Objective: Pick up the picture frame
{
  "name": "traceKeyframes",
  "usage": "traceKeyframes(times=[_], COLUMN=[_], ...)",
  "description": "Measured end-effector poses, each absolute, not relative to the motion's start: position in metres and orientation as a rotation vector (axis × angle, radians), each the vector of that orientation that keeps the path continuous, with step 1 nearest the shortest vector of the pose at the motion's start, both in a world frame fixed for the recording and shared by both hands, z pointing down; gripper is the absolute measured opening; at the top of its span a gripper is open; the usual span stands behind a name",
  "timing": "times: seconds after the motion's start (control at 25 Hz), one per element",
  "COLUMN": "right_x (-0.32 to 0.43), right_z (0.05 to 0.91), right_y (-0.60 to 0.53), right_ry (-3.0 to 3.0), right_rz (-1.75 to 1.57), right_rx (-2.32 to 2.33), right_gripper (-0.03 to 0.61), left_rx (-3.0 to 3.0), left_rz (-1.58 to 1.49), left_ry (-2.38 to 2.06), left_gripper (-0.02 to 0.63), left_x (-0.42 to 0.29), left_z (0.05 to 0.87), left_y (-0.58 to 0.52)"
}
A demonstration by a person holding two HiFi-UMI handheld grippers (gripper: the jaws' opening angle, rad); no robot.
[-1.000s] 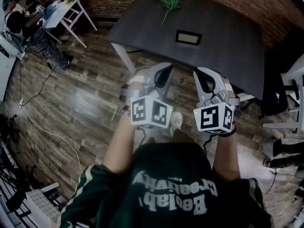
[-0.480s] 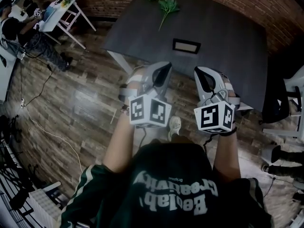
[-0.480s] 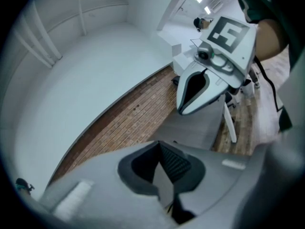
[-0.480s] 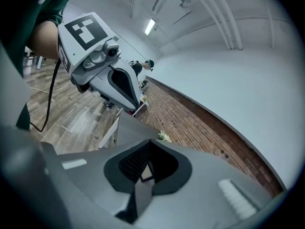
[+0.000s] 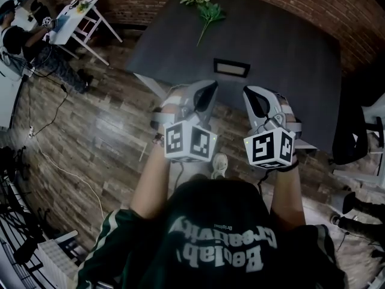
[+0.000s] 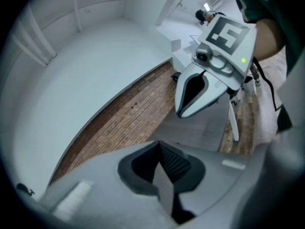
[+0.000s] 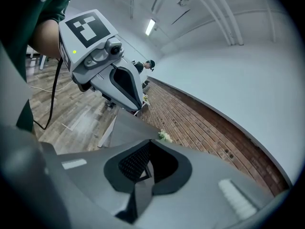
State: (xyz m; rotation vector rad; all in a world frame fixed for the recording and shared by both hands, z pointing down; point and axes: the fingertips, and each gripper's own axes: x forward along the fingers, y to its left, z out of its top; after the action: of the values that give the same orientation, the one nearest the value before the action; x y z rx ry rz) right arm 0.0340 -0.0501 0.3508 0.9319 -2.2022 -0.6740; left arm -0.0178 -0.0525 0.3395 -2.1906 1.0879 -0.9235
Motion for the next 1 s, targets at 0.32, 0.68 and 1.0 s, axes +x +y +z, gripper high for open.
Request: traceKeyframes(times=[0.32, 0.68, 1.0], right_x=[0.049, 0.055, 0.056], right_z=[0.36, 0.369, 0.365], right_y=[-0.08, -0.091, -0.101], right_ry=[-2.222, -2.232, -2.23], right_rz=[-0.665, -0.663, -0.688], right_rx=[0.891, 0.855, 0.849], right_gripper=[0.006, 0.006, 0.006], left_rx=[-2.189, -2.192, -2.191], left_rz=[-0.954, -0.976, -0.964], left_ry=[1.103, 1.105, 1.107], left_gripper=[0.003, 0.003, 0.003], left_x=[-0.002, 0.005, 0.01], left_z=[0.347, 0.355, 0.35], left_y=[-0.082, -0.094, -0.099])
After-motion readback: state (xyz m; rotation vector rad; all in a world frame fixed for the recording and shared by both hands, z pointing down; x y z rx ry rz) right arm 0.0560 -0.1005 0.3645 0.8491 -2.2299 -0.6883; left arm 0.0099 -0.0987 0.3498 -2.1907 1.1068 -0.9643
